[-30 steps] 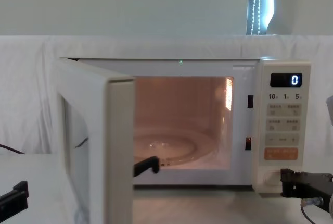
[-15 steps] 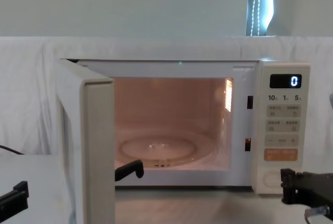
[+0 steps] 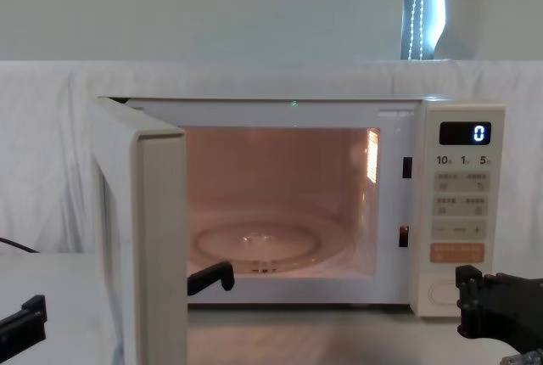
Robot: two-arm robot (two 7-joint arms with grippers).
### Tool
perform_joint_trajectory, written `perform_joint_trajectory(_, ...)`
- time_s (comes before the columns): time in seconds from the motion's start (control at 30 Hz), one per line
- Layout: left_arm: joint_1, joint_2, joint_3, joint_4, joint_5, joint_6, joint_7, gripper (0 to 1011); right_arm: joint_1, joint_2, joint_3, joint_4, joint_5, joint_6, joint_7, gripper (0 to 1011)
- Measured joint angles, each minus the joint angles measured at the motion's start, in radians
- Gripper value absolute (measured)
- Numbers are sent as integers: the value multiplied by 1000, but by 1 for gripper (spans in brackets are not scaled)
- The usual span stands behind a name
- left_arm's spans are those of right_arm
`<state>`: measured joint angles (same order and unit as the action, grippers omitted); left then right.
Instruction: Press the button to open the microwave door with one hand; close the microwave door with the other hand.
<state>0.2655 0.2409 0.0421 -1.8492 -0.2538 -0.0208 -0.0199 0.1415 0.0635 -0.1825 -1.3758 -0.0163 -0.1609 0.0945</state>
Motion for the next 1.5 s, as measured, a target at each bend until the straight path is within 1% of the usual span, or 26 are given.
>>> perform_joint_trajectory(0.2, 0, 0, 0, 0, 0, 0, 0, 1001, -17, -9, 8, -10, 1, -44, -1, 0)
perform_joint_trajectory(0.43, 0, 0, 0, 0, 0, 0, 0, 1001, -7, -21, 23, 16, 30, -79, 14, 0)
perform_joint_trajectory(1.2, 0, 0, 0, 0, 0, 0, 0, 1001, -9, -20, 20, 12, 26, -75, 13, 0)
perform_joint_trajectory(1.27, 0, 0, 0, 0, 0, 0, 0, 984, -9, -19, 20, 12, 25, -75, 13, 0)
perform_joint_trajectory(1.33, 0, 0, 0, 0, 0, 0, 0, 938, -9, -19, 19, 12, 25, -75, 13, 0)
perform_joint_trajectory(1.37, 0, 0, 0, 0, 0, 0, 0, 895, -9, -19, 19, 11, 25, -75, 12, 0)
perform_joint_trajectory(1.4, 0, 0, 0, 0, 0, 0, 0, 895, -9, -19, 19, 11, 25, -75, 12, 0)
perform_joint_trajectory(1.47, 0, 0, 0, 0, 0, 0, 0, 847, -9, -19, 19, 11, 25, -75, 12, 0)
perform_joint_trajectory(1.5, 0, 0, 0, 0, 0, 0, 0, 796, -9, -19, 19, 11, 25, -75, 12, 0)
